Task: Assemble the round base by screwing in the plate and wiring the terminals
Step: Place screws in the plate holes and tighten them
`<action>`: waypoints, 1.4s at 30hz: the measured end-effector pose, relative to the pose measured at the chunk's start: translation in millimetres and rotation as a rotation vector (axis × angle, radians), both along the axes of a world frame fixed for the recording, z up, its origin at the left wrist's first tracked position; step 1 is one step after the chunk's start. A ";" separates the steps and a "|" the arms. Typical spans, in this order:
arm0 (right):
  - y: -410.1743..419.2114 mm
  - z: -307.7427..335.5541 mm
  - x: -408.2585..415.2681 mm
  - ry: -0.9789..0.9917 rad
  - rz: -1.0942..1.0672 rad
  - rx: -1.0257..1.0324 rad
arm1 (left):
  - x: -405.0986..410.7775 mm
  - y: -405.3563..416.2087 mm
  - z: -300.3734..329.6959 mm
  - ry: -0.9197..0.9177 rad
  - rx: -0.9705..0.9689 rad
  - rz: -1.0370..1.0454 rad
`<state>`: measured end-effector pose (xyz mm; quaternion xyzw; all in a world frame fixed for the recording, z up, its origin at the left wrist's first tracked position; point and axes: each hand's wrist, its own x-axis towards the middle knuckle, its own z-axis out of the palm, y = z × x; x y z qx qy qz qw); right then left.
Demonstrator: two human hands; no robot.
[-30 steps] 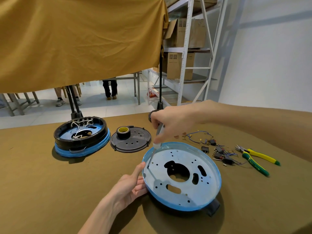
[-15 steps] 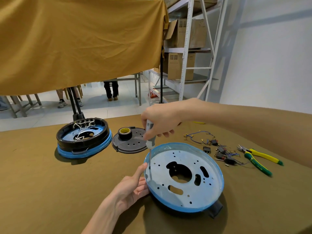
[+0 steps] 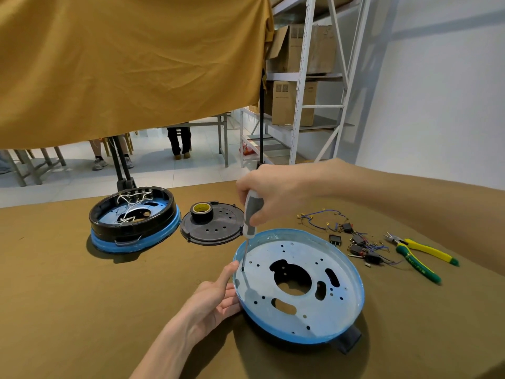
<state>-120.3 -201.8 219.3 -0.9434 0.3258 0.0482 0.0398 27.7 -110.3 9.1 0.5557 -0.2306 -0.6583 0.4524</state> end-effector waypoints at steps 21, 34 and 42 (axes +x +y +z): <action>1.4 -11.3 -12.8 -0.068 -0.125 -0.050 | -0.2 -1.2 -3.0 0.001 -0.003 0.001; -8.7 8.2 6.6 0.019 0.073 0.080 | -2.2 0.7 -1.9 -0.003 -0.011 0.017; -15.5 1.0 10.2 0.007 0.013 0.088 | -1.8 0.0 -1.8 0.023 -0.008 0.015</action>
